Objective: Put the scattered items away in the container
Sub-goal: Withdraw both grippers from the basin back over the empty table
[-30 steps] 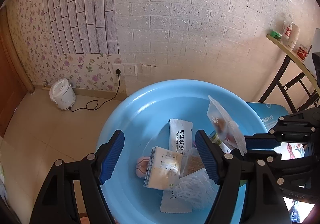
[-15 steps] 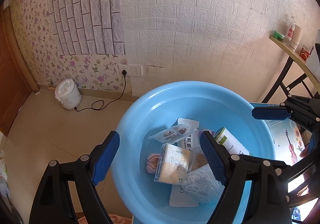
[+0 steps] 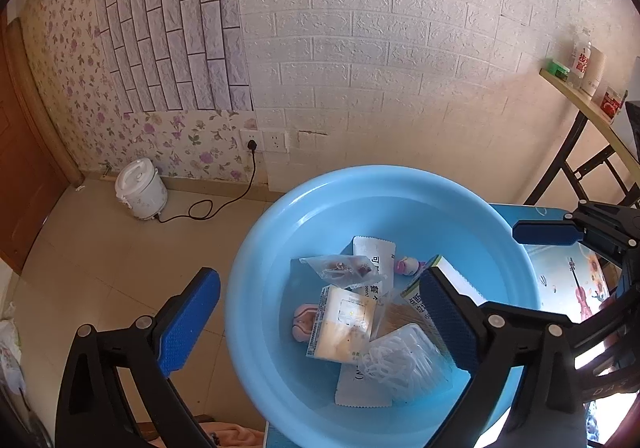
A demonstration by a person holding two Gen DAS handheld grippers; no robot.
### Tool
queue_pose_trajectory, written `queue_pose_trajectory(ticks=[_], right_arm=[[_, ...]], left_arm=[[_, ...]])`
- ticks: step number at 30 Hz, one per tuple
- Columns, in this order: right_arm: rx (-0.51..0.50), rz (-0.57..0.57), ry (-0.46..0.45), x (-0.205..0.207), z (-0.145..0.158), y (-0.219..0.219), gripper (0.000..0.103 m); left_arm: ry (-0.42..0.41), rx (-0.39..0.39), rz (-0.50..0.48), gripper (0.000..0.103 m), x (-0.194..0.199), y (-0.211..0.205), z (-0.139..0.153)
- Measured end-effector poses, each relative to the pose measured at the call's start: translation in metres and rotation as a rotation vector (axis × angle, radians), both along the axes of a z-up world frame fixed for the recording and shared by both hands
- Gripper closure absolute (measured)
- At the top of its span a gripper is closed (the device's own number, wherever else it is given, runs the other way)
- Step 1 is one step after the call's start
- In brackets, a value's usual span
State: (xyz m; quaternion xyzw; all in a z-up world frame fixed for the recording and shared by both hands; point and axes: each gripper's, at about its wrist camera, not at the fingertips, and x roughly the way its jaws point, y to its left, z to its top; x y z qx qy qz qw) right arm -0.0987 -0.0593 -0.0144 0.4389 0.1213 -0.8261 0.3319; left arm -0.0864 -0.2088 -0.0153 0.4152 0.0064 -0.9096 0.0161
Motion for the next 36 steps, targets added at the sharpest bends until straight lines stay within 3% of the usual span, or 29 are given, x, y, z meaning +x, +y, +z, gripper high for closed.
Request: queue_pose_trajectory(ticks=[7, 12, 36], right_arm=[[-0.025, -0.038, -0.043, -0.002, 0.002, 0.01, 0.02], [-0.021, -0.117, -0.055, -0.006, 0.005, 0.026, 0.009], [-0.003, -0.309, -0.06, 0.012, 0.022, 0.137, 0.009]], left_arm=[[-0.012, -0.013, -0.007, 0.002, -0.001, 0.007, 0.006], [-0.014, -0.019, -0.022, 0.002, -0.001, 0.019, 0.01], [-0.029, -0.051, -0.123, 0.0, 0.006, 0.12, 0.035]])
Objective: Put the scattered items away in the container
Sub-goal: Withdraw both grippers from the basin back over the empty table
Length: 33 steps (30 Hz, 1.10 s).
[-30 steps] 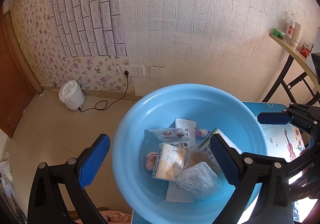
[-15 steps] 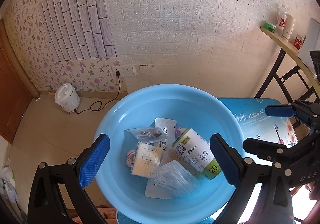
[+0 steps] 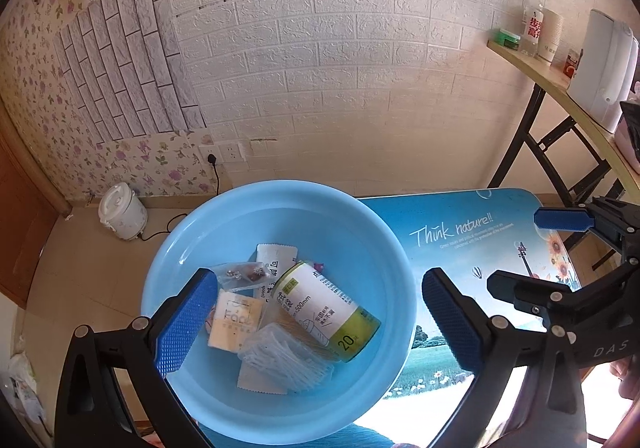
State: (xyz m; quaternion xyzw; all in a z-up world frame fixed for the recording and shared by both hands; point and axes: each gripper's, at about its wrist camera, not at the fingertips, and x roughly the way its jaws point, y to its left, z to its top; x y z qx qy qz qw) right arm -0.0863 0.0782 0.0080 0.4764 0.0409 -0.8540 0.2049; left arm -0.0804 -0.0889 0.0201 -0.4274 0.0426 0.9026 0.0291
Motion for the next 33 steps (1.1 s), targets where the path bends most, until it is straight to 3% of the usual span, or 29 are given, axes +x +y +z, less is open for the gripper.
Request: queue_pose_trajectory(ticks=[16, 33], right_arm=[[-0.028, -0.147, -0.029, 0.022, 0.001, 0.084, 0.009], [-0.043, -0.192, -0.042, 0.041, -0.001, 0.1, 0.008]], left_arm=[[-0.038, -0.014, -0.062, 0.0, 0.009, 0.062, 0.002], [-0.035, -0.013, -0.045, 0.0, 0.025, 0.07, 0.012]])
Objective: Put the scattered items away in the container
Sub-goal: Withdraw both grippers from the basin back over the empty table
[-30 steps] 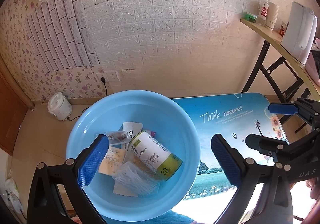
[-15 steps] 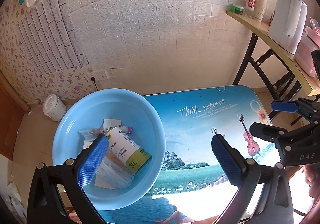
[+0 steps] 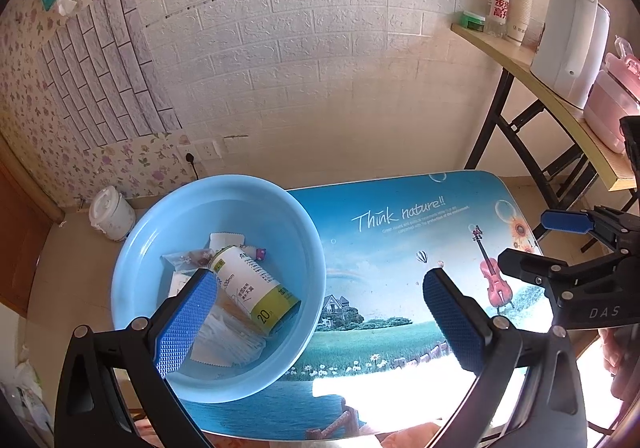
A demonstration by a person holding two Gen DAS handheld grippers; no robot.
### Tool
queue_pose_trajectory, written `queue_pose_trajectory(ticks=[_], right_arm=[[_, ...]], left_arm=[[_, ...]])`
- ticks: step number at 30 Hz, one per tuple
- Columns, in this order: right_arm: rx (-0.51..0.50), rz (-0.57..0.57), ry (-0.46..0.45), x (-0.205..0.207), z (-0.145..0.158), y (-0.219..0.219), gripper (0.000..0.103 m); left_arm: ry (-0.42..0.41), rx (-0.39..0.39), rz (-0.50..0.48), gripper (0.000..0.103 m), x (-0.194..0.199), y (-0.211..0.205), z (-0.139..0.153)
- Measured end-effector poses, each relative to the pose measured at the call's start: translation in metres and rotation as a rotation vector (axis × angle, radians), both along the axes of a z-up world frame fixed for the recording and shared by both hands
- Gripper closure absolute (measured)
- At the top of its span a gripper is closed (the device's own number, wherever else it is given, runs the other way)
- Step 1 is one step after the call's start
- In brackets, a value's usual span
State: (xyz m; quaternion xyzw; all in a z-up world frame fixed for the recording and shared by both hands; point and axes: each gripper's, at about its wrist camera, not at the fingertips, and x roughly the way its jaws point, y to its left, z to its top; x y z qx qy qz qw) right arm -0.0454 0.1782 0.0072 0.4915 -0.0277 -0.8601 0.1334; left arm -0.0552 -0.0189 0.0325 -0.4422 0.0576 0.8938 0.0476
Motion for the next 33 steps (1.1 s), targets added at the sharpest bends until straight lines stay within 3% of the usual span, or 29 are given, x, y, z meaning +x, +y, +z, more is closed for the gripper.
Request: queue_pose_trajectory(ticks=[33], right_arm=[[0.023, 0.015, -0.019, 0.006, -0.004, -0.014, 0.008]], left_arm=[[0.023, -0.021, -0.006, 0.0, 0.01, -0.002, 0.002]])
